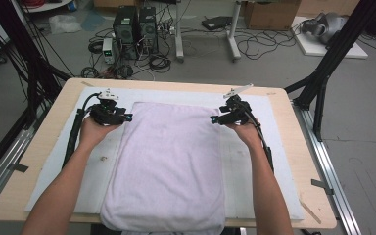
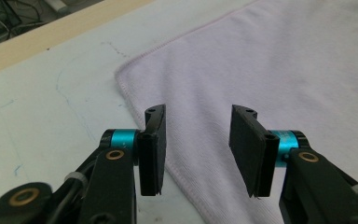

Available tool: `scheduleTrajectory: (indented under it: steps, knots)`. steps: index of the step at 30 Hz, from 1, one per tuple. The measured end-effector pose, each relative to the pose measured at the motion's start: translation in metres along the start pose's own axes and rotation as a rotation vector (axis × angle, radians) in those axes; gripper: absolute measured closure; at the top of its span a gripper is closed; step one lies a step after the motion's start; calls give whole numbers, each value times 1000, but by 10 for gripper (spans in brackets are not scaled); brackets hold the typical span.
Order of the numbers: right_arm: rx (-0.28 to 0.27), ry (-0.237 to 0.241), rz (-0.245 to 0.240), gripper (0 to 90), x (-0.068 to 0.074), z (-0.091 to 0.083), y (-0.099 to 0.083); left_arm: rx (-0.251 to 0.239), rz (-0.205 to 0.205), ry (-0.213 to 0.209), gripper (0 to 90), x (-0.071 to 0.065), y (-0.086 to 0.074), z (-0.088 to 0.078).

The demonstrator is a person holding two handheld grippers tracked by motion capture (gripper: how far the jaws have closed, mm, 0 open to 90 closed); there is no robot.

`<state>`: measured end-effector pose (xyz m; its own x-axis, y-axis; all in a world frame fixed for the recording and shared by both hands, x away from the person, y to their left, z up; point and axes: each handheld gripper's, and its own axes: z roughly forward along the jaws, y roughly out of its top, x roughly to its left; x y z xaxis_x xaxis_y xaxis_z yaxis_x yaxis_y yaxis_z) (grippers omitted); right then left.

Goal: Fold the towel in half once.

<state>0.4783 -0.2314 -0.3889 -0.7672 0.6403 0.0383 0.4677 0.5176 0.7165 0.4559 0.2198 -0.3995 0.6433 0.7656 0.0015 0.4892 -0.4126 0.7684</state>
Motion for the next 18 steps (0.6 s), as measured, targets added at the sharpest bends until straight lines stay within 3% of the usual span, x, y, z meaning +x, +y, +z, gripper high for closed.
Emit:
scheduleTrajectory:
  steps: [5,7,10,12,13,15,18]
  knots:
    - [35,-18,12,380,-11,20,-10,11,-28,0,589,7,-3,21]
    - [39,-30,16,406,-15,25,-13,26,-15,55,582,9,-4,29]
    - [45,-41,37,434,-20,32,-17,52,-34,69,581,11,-6,38]
    - [54,-45,34,447,-21,38,-19,83,-24,71,600,11,-9,44]
    - [67,-47,38,457,-20,41,-20,100,-22,74,616,10,-10,47]
    - [85,-53,37,496,-20,46,-22,88,-42,48,700,10,-11,47]
    - [60,-44,70,670,-22,45,-24,95,-19,40,817,7,-9,47]
